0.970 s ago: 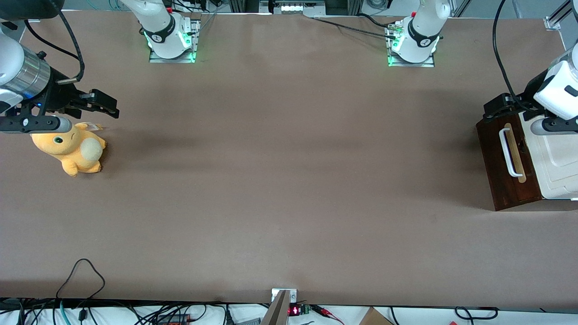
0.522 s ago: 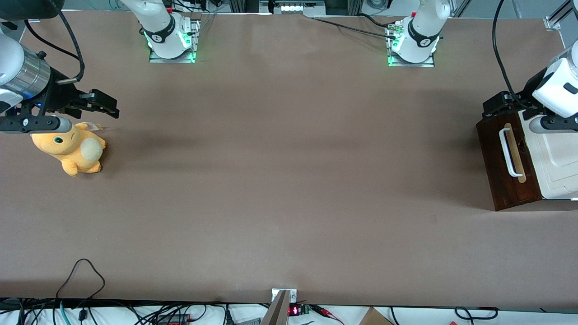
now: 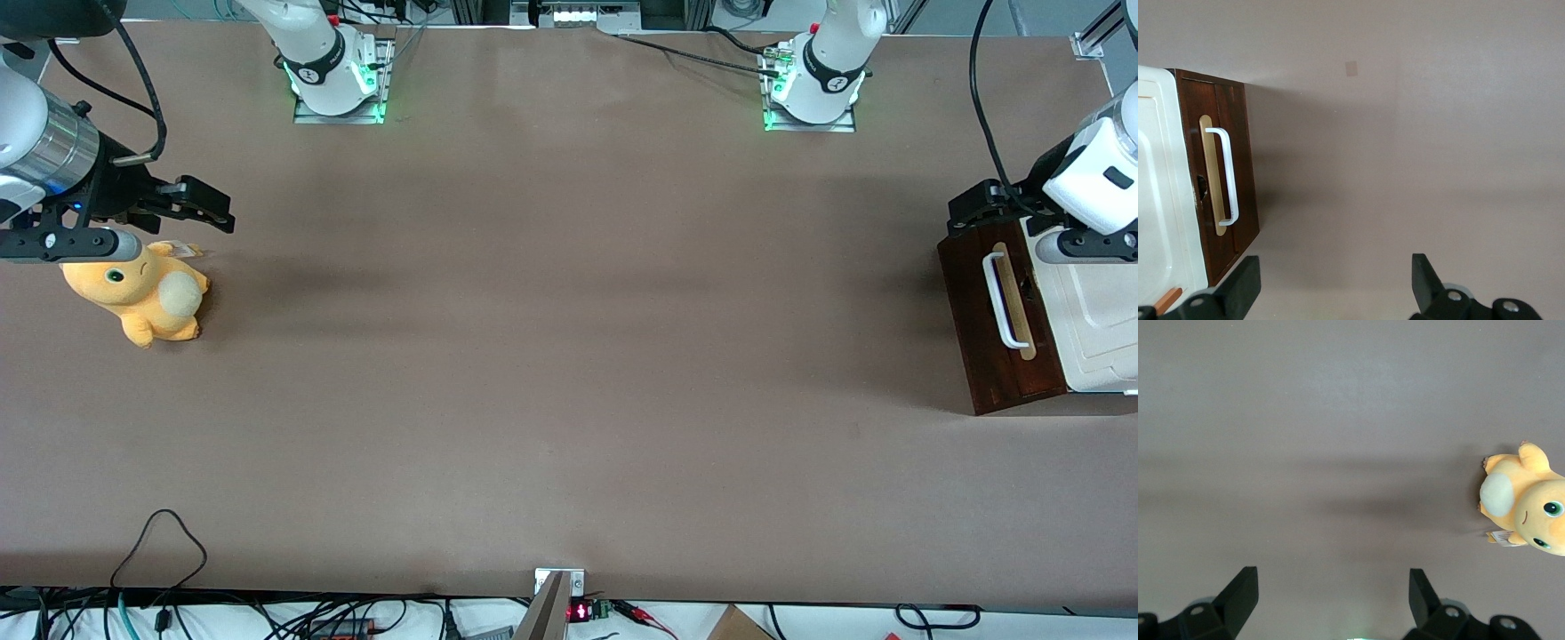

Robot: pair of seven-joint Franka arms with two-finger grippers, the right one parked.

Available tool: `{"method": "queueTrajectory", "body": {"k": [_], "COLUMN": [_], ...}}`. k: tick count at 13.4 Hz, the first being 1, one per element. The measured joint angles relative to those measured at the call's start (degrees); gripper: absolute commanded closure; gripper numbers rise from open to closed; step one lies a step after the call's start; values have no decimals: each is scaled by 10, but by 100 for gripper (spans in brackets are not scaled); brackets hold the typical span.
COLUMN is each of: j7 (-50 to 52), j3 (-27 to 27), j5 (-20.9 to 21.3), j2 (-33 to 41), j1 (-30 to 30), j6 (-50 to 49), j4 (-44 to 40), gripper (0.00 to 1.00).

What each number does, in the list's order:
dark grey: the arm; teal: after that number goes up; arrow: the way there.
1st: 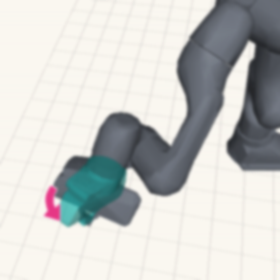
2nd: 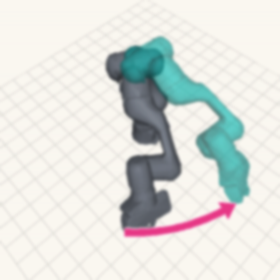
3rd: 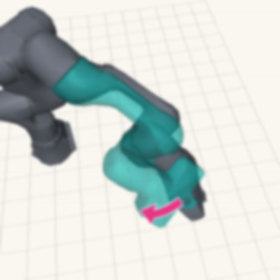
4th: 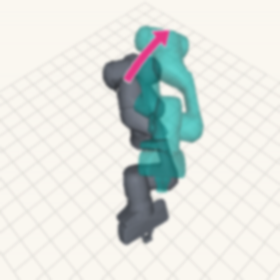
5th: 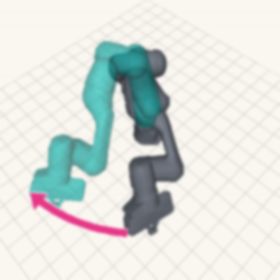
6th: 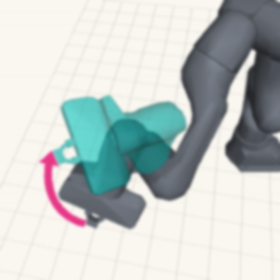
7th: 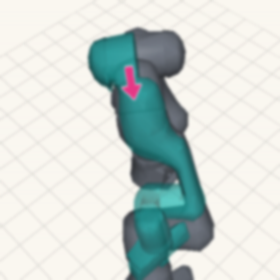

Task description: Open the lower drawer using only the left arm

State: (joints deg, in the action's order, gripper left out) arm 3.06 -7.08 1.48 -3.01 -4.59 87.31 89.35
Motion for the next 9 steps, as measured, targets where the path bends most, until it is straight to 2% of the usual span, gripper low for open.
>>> {"method": "queueTrajectory", "body": {"k": [3,6,9], "j7": [-5,15,116], "j3": [0,-28,-89], "j5": [9,129,265], "j2": [-5,-13,-22], "j1": [0,-1,0], "j6": [-7,-8,-9], "j4": [8,40,102], "gripper": [0,0,0]}}
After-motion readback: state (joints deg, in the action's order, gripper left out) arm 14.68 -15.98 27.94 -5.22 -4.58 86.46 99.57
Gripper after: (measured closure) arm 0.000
